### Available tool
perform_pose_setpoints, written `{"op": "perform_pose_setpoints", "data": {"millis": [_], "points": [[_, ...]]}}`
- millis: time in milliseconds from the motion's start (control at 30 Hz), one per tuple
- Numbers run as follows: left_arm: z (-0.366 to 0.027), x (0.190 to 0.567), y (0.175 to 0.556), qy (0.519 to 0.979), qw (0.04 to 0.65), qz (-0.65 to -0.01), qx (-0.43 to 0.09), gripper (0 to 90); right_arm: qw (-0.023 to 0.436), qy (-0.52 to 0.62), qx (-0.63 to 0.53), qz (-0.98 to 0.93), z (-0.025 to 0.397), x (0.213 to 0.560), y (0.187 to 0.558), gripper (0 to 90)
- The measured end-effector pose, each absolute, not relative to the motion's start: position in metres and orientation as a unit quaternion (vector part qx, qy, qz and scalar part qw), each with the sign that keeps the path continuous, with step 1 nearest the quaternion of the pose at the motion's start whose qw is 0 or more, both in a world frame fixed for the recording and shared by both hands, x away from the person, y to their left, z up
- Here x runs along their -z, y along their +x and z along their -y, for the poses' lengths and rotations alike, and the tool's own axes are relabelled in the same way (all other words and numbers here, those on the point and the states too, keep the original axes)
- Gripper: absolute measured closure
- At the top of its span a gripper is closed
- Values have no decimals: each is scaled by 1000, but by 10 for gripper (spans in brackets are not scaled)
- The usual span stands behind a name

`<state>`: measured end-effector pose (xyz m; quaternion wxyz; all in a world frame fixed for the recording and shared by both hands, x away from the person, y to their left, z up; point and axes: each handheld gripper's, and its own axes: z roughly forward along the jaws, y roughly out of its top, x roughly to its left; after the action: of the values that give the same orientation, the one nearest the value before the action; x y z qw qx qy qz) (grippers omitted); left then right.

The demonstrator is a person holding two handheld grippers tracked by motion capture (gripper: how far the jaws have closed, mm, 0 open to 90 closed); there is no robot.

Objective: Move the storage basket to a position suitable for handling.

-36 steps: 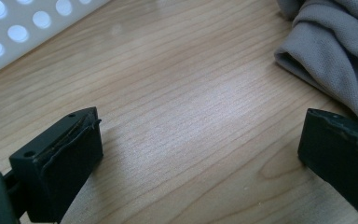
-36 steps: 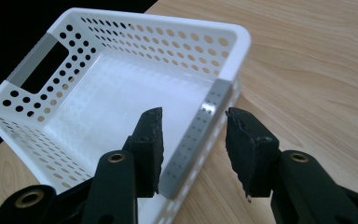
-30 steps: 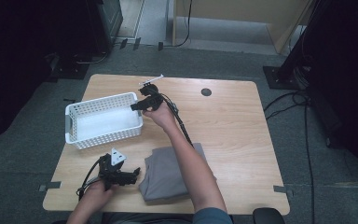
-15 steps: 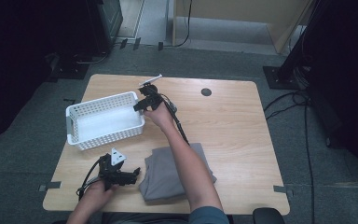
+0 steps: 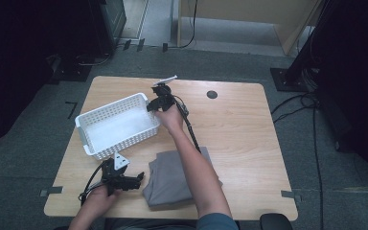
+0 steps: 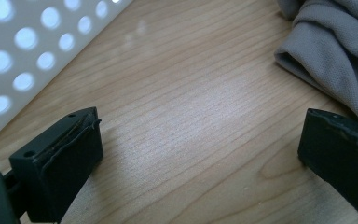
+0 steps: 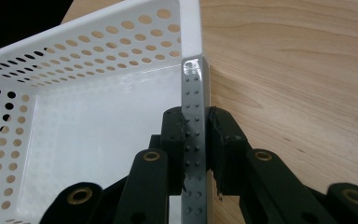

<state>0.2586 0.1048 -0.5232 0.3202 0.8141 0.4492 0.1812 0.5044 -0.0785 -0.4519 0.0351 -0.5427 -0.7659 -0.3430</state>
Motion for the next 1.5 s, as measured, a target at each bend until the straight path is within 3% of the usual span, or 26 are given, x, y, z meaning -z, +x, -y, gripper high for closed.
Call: {"op": "perform_pose_setpoints", "data": {"millis": [400,1200,1500], "points": [[-105,523,259,815,320,-449,-181,0,20,-585,344,734,129,454,501,770],[-105,523,259,814,320,-449,-182,0,-36,-686,339,643,295,454,474,770],[-105,523,259,814,321,-449,-182,0,-55,-710,346,610,339,457,457,766]]}}
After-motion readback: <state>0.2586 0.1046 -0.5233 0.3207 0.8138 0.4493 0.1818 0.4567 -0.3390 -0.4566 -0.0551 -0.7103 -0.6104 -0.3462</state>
